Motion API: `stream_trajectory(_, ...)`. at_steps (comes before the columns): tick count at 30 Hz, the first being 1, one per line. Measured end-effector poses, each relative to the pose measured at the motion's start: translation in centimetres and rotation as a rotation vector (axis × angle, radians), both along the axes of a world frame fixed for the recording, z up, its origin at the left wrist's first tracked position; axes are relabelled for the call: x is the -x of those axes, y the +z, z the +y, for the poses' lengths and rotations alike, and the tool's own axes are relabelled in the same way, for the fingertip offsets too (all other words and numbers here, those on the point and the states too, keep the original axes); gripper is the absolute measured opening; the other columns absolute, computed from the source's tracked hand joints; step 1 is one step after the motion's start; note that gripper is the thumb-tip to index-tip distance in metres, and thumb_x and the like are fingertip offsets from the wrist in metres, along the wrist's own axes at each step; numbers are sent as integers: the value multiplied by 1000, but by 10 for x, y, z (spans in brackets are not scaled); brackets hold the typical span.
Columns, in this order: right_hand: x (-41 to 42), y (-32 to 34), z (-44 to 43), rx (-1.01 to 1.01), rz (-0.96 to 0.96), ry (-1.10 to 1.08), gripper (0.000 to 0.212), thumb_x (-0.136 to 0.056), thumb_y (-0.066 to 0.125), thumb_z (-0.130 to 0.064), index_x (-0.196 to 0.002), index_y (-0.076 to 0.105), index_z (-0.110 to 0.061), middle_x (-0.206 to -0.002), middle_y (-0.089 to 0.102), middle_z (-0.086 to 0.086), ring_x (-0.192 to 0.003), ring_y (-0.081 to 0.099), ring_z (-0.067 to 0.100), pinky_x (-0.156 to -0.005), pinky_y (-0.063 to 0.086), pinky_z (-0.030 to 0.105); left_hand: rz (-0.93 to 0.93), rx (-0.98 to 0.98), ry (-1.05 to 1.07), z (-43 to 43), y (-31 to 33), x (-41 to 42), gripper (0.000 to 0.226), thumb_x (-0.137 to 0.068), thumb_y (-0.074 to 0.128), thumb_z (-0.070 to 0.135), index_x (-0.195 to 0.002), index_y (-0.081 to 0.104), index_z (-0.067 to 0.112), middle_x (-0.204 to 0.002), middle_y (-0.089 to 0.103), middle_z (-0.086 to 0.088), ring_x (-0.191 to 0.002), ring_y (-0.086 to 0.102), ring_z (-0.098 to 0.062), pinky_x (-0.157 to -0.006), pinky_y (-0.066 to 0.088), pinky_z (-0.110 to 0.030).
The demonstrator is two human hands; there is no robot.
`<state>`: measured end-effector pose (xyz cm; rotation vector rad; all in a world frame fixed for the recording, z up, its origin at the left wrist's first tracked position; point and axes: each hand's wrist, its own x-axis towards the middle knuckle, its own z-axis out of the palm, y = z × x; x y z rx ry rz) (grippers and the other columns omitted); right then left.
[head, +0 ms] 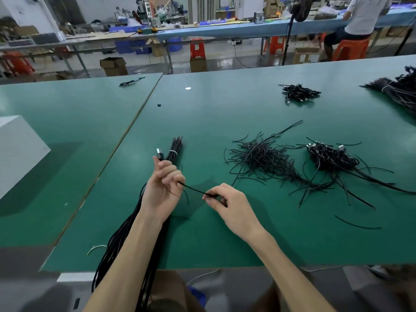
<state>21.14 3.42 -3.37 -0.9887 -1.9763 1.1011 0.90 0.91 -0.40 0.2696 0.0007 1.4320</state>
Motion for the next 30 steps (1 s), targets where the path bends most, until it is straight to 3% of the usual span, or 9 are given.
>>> stream_trajectory(3,0,0,2,11,32,-84,9,-100,67,-21,-95,74,-18,-91,63,-9,-73,56,7,-72,43,15,193,-16,66,0,-4,4,53,-110,40,45,-72,61,15,-51,51,6,-42,29,-6,-49,40,-21)
stream_trajectory(5,-1,2,4,34,90,-142,10,-100,66,-18,-91,72,-16,-90,65,-5,-69,58,9,-70,45,15,639,12,186,0,-4,-4,54,-104,49,53,-61,54,20,-42,40,8,-38,23,-7,-42,30,-22)
stream_trajectory(8,-4,4,4,66,136,-190,13,-98,68,-14,-87,70,-20,-86,67,-6,-69,61,6,-67,45,14,1523,13,465,1,-14,-28,61,-94,61,61,-54,56,17,-45,38,1,-44,29,-13,-48,25,-26)
stream_trajectory(12,-5,1,6,87,117,-192,21,-98,59,-3,-83,66,-17,-78,65,-5,-66,55,4,-64,41,16,2098,-277,679,0,-30,-53,46,-100,56,51,-60,51,28,-53,47,5,-51,37,-6,-51,31,-25)
stream_trajectory(16,-6,0,7,135,251,-207,24,-102,53,-4,-96,72,-17,-70,65,-13,-59,55,4,-61,44,15,2318,-342,810,-1,-29,-57,48,-101,42,50,-84,68,14,-77,60,13,-77,53,-12,-73,44,-25)
stream_trajectory(20,-6,1,6,147,340,-182,30,-103,51,-1,-105,71,-24,-84,73,-3,-59,65,16,-56,47,22,2419,-357,858,-1,-26,-59,37,-107,47,34,-102,72,7,-100,72,0,-102,64,-23,-93,48,-35)
stream_trajectory(22,-5,1,6,149,343,-180,23,-104,53,-5,-109,67,-22,-92,75,-3,-59,69,20,-54,47,21,2426,-372,939,0,-28,-60,26,-104,55,22,-117,72,6,-117,74,-3,-118,64,-24,-103,46,-34)
stream_trajectory(26,-3,3,2,137,287,-153,17,-103,58,-10,-114,65,-22,-101,75,-8,-59,71,17,-61,51,15,2352,-308,999,1,-30,-56,44,-98,59,-1,-141,57,4,-138,63,-7,-132,51,-21,-113,34,-25)
stream_trajectory(30,-5,5,3,139,231,-140,15,-105,57,-18,-112,70,-19,-95,74,-2,-60,68,12,-67,49,15,2309,-259,928,0,-29,-52,47,-100,51,-8,-143,55,10,-143,59,4,-136,50,-20,-113,40,-31)
